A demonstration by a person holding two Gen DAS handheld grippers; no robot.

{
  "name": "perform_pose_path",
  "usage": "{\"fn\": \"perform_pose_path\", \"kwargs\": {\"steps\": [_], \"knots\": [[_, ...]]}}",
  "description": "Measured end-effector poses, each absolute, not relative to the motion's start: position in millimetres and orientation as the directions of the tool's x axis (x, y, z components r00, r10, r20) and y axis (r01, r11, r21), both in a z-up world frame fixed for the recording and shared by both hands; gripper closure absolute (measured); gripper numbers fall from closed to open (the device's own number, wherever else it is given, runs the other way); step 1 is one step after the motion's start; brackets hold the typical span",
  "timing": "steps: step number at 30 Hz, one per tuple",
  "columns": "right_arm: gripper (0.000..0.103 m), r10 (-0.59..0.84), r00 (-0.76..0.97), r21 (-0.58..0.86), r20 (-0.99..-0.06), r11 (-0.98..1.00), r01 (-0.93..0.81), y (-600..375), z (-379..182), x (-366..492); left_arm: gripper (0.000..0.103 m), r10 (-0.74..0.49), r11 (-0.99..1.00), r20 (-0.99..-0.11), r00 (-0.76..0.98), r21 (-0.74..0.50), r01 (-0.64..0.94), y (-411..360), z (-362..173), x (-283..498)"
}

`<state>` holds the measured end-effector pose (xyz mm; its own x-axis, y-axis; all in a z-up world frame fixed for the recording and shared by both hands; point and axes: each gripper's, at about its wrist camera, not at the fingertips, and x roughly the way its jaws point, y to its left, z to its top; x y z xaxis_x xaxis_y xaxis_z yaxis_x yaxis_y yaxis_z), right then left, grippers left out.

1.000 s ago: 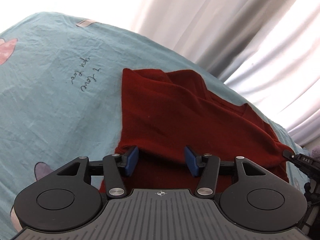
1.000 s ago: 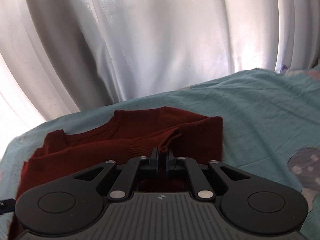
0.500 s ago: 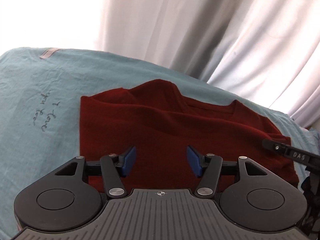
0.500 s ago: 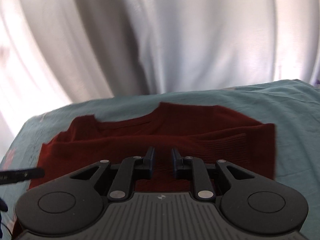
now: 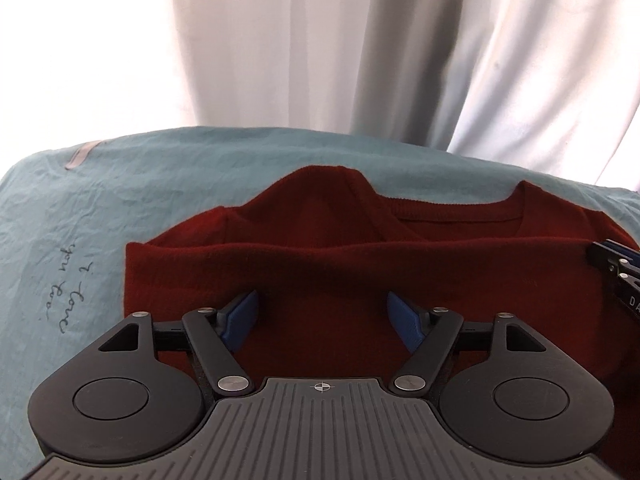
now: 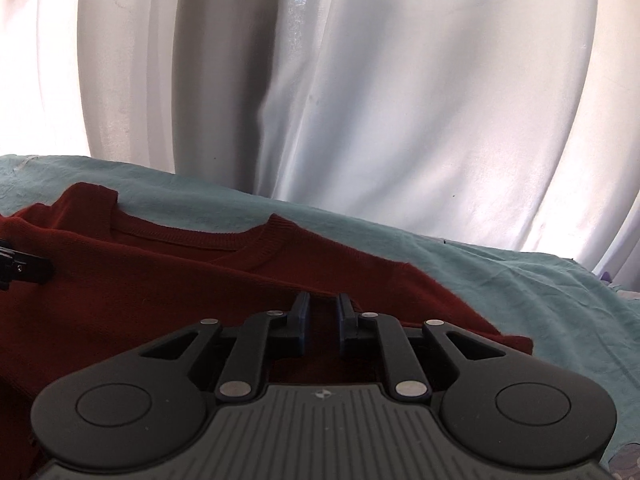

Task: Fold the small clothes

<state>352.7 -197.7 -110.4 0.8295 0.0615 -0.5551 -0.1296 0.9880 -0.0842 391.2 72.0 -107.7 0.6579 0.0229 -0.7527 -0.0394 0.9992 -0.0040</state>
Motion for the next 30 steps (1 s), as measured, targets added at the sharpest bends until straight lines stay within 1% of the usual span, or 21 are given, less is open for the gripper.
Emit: {"fn": "perform_pose_path", "kwargs": {"steps": [2,4,5,8,10,11,12,13,14,15,17,18,20,22,23,24,25,26,28,29,30], "knots": [[0.089,0.093,0.813,-0.005,-0.574,0.993,-0.117,-207.0,-106.7,353.1,0.026,0.016,1.000,-0.759,0.651,-0.004,-0.030,73.5,-106.7,388.2],[0.088,0.118,0.778,0.073,-0.617,0.993,-0.093,-214.3,-99.2,348.2,0.026,0.003,1.000,-0.771,0.637,-0.013,-0.020,77.0,-102.2,379.2],[0.084,0.135,0.765,0.111,-0.630,0.990,-0.084,-218.6,-95.7,342.3,0.026,-0.008,1.000,-0.774,0.633,-0.024,-0.017,80.2,-99.8,372.6],[0.081,0.221,0.740,0.268,-0.636,0.962,-0.057,-240.9,-90.6,306.8,0.026,-0.038,0.998,-0.767,0.641,-0.063,-0.017,93.0,-94.6,347.9],[0.081,0.239,0.723,0.316,-0.648,0.948,-0.030,-254.0,-96.0,286.9,0.026,-0.028,0.998,-0.782,0.623,-0.059,-0.029,99.4,-97.8,338.6],[0.081,0.247,0.729,0.340,-0.639,0.940,-0.020,-261.2,-96.9,277.2,0.026,-0.025,0.998,-0.788,0.615,-0.058,-0.034,102.1,-100.6,335.8],[0.080,0.236,0.711,0.351,-0.663,0.936,0.016,-266.7,-97.7,273.3,0.026,-0.019,0.998,-0.791,0.612,-0.056,-0.041,104.1,-101.7,332.6],[0.080,0.246,0.708,0.398,-0.662,0.916,0.054,-274.5,-98.3,268.8,0.026,-0.013,0.998,-0.791,0.612,-0.051,-0.044,105.2,-101.5,329.8],[0.078,0.286,0.706,0.484,-0.648,0.870,0.092,-285.4,-99.4,264.3,0.026,-0.014,0.998,-0.791,0.612,-0.053,-0.046,105.6,-100.3,327.0],[0.074,0.342,0.699,0.581,-0.629,0.803,0.130,-295.1,-103.1,263.4,0.026,-0.021,0.997,-0.791,0.611,-0.064,-0.048,105.6,-99.3,324.9],[0.068,0.442,0.696,0.734,-0.566,0.655,0.181,-309.1,-113.3,265.4,0.025,-0.039,0.995,-0.792,0.609,-0.089,-0.052,104.8,-99.0,322.8],[0.066,0.457,0.698,0.767,-0.551,0.607,0.209,-311.1,-117.6,269.8,0.025,-0.040,0.994,-0.794,0.606,-0.091,-0.054,103.6,-99.1,322.3],[0.065,0.461,0.712,0.798,-0.530,0.554,0.236,-310.9,-125.3,279.3,0.025,-0.030,0.995,-0.797,0.603,-0.079,-0.055,99.5,-98.4,322.5],[0.076,0.435,0.717,0.788,-0.545,0.557,0.261,-305.2,-129.3,289.8,0.025,-0.035,0.995,-0.800,0.600,-0.082,-0.051,97.7,-96.7,321.8],[0.092,0.419,0.712,0.773,-0.563,0.573,0.274,-301.8,-128.9,293.3,0.025,-0.041,0.995,-0.800,0.599,-0.089,-0.051,97.9,-95.5,321.4],[0.098,0.406,0.699,0.748,-0.589,0.601,0.282,-297.6,-127.1,296.3,0.025,-0.047,0.994,-0.800,0.599,-0.098,-0.054,99.1,-94.2,321.1],[0.098,0.409,0.692,0.743,-0.594,0.609,0.278,-295.4,-125.4,297.1,0.025,-0.049,0.993,-0.799,0.599,-0.105,-0.059,100.7,-92.6,320.4],[0.098,0.440,0.701,0.776,-0.561,0.575,0.260,-296.1,-124.8,295.5,0.025,-0.053,0.991,-0.796,0.603,-0.114,-0.064,102.9,-90.8,318.7],[0.098,0.512,0.723,0.860,-0.465,0.455,0.231,-306.7,-127.9,286.1,0.025,-0.056,0.989,-0.792,0.608,-0.127,-0.074,107.7,-89.2,316.1],[0.098,0.505,0.724,0.859,-0.471,0.450,0.245,-310.9,-127.3,281.3,0.025,-0.053,0.989,-0.792,0.608,-0.127,-0.079,109.7,-89.2,315.3],[0.098,0.478,0.720,0.832,-0.503,0.492,0.256,-315.2,-125.4,277.6,0.026,-0.053,0.988,-0.792,0.608,-0.128,-0.081,111.3,-89.8,314.5]]}}
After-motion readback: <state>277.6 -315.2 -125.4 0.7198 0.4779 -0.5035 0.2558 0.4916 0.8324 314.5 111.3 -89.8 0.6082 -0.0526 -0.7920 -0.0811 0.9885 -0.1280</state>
